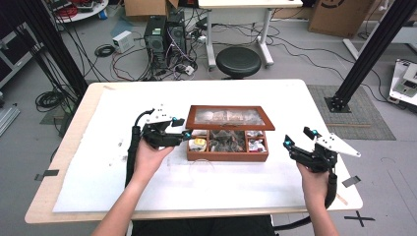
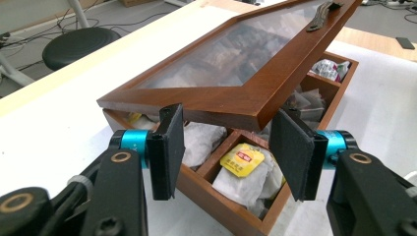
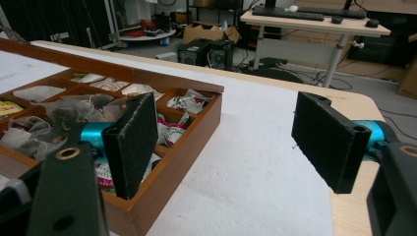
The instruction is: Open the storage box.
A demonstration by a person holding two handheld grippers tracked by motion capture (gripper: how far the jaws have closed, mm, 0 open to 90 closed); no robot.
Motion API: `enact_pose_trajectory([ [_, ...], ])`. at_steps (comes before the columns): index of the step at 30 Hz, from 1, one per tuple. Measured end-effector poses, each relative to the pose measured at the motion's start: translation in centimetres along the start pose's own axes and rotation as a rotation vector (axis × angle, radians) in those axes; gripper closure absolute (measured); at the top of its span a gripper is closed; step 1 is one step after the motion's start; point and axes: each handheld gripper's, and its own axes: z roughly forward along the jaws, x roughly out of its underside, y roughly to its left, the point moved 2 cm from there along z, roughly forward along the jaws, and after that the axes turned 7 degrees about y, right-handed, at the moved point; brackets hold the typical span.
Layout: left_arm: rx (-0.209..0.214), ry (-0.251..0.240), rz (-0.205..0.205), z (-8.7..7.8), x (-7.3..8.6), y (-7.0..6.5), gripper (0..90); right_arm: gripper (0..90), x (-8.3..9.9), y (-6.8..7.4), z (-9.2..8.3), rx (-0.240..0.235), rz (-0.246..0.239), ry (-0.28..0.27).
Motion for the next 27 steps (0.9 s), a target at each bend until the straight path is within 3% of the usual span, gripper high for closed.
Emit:
enact_pose_trajectory([
  [21, -0.004, -0.004, 0.006, -0.5, -3.2, 1.7, 46.9, 26.1, 0.0, -0.1, -0.1, 0.001, 0.010, -0.003],
  [27, 0.010, -0.017, -0.017, -0.6, -4.1, 2.4, 46.9, 26.0, 0.0, -0.1, 0.0, 0.000, 0.008, -0.003],
])
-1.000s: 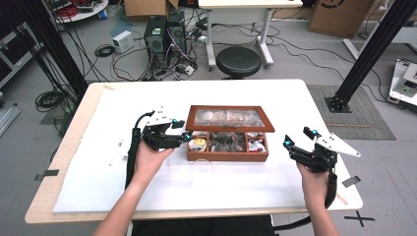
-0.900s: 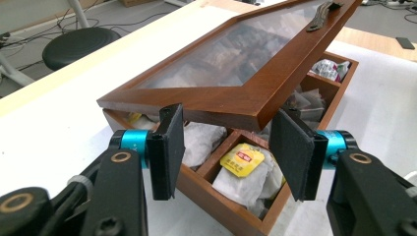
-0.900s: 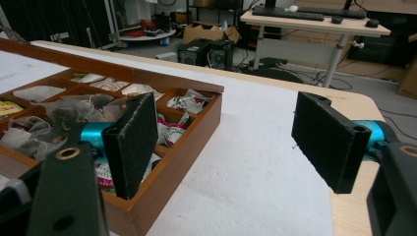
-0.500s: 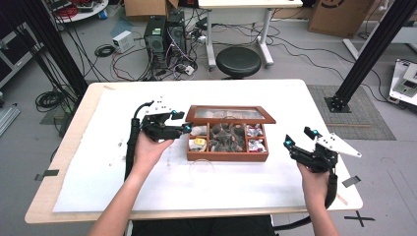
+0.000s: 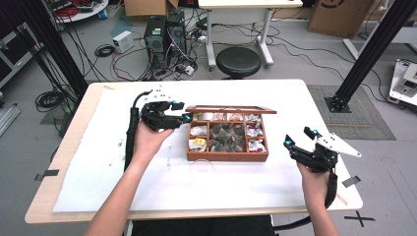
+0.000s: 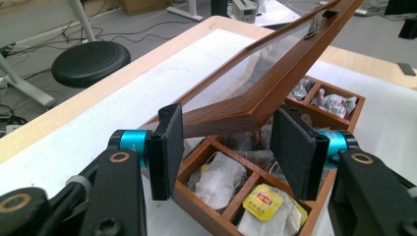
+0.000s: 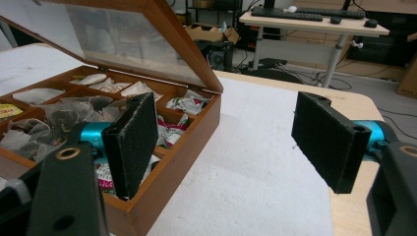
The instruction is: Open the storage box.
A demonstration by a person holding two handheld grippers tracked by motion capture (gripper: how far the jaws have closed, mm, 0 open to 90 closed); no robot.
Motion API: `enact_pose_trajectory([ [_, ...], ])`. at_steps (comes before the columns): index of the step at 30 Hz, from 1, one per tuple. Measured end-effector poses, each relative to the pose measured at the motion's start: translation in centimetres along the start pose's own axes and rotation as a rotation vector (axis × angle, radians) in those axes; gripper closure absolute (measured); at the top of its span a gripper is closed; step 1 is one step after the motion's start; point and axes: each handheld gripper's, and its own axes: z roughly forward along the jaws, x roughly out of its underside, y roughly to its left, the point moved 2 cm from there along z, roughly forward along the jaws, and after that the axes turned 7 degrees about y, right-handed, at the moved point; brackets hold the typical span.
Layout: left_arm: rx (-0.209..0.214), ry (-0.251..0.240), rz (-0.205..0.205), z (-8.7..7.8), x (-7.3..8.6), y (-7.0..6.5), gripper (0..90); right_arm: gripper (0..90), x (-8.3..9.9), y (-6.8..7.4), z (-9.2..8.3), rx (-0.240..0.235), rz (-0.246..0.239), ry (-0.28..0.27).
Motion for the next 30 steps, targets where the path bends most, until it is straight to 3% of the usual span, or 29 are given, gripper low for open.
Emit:
enact_pose_trajectory([
  [23, -0.015, 0.002, -0.023, 0.4, -3.4, 1.9, 46.8, 26.0, 0.0, 0.2, 0.2, -0.007, -0.005, 0.000],
  [30, 0.004, -0.033, -0.075, 0.7, -3.5, 2.8, 46.9, 26.1, -0.1, 0.3, 0.2, -0.009, 0.002, -0.001],
])
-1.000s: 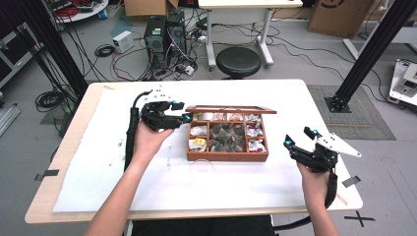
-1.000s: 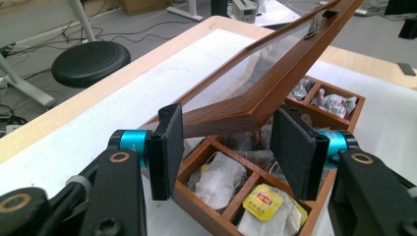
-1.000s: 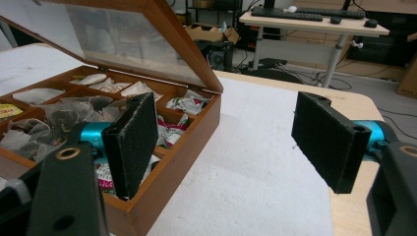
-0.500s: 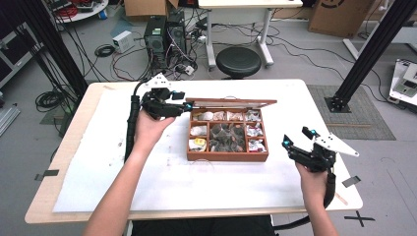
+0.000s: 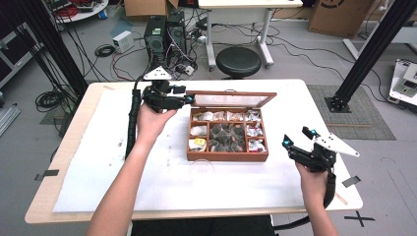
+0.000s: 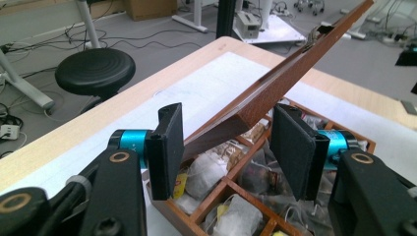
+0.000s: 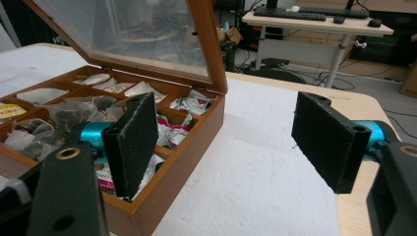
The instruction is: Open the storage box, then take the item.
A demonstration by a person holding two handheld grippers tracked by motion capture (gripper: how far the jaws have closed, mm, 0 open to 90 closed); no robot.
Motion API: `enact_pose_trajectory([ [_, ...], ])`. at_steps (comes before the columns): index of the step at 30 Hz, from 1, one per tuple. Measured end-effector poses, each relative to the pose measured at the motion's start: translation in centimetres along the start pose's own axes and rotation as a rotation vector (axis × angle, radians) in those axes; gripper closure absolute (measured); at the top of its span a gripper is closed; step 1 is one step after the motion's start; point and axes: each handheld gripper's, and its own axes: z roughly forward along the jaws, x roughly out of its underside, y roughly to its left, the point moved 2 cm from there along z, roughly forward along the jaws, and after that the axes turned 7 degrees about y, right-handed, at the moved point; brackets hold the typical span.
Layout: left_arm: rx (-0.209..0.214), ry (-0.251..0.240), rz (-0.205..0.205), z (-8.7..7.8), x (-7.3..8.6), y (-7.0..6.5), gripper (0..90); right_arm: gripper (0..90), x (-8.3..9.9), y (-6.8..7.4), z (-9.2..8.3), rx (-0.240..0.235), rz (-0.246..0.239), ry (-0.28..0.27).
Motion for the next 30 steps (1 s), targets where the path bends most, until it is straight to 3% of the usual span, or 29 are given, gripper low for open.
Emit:
enact_pose_trajectory([
  [8, -0.017, 0.001, -0.009, 0.1, -0.8, 0.7, 46.9, 26.0, -0.1, 0.1, 0.3, -0.001, 0.006, -0.002],
  [22, -0.024, -0.008, -0.042, 0.2, -0.9, 1.0, 45.7, 26.0, -0.1, 0.1, 0.0, -0.014, 0.017, -0.010],
  [27, -0.018, -0.005, -0.045, 0.2, -0.9, 1.1, 44.5, 25.9, -0.3, -0.1, 0.2, -0.044, 0.044, -0.024],
  [30, -0.020, -0.009, -0.048, 0.2, -0.9, 1.1, 44.4, 25.6, -0.5, 0.1, 0.4, -0.056, 0.031, -0.014],
])
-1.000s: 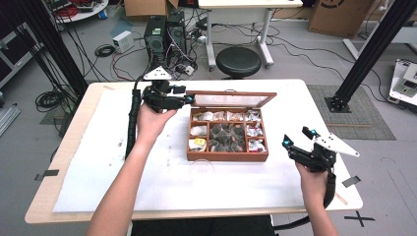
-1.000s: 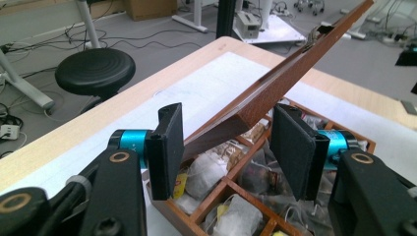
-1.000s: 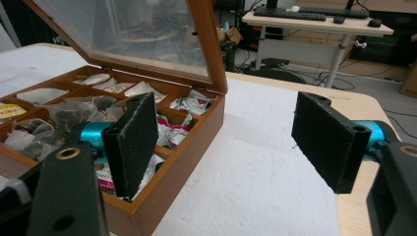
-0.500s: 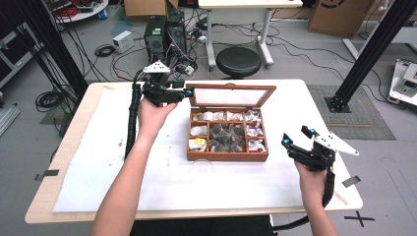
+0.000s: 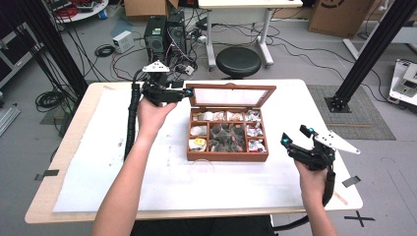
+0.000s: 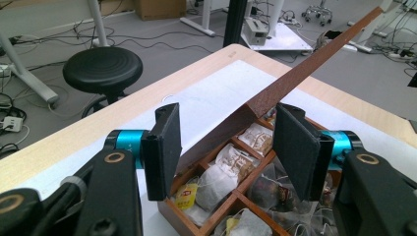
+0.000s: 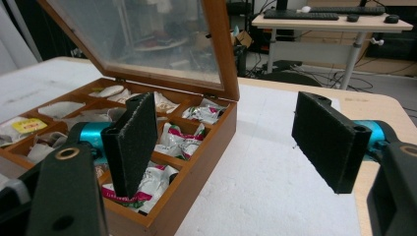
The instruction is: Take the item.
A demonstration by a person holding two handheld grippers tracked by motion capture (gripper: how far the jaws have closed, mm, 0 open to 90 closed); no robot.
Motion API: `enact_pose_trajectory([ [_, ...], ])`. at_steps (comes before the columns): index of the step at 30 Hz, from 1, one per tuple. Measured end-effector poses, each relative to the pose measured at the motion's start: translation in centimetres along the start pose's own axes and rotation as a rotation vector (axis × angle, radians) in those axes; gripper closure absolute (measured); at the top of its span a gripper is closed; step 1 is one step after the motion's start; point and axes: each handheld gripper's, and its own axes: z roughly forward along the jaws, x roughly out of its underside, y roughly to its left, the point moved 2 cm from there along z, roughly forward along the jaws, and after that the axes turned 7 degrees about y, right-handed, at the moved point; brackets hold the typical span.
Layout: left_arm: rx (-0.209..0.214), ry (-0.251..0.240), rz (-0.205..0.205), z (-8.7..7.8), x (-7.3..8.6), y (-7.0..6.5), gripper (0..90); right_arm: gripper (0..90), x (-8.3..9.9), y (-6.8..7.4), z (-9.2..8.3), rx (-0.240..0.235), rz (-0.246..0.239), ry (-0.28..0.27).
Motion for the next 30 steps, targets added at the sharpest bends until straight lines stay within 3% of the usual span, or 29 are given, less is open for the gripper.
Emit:
enact_pose_trajectory([
  [11, -0.004, -0.008, 0.005, 0.0, -0.1, 0.0, 43.0, 22.4, -0.5, 0.2, 1.5, -0.103, 0.034, 0.064],
  [19, -0.003, -0.009, 0.006, 0.0, -0.1, 0.1, 43.0, 33.4, -1.2, 1.2, 3.2, -0.172, 0.009, 0.121],
  [21, -0.015, -0.009, 0.012, 0.0, -0.1, 0.0, 42.9, 40.2, -1.2, 1.6, 3.9, -0.208, 0.007, 0.149],
  [25, -0.018, -0.010, 0.015, 0.0, -0.1, -0.1, 43.0, 47.1, -1.5, 3.0, 5.5, -0.257, -0.011, 0.206],
  [30, -0.017, -0.011, 0.016, 0.1, -0.1, -0.2, 43.0, 50.8, -1.8, 4.2, 6.7, -0.290, -0.028, 0.236],
])
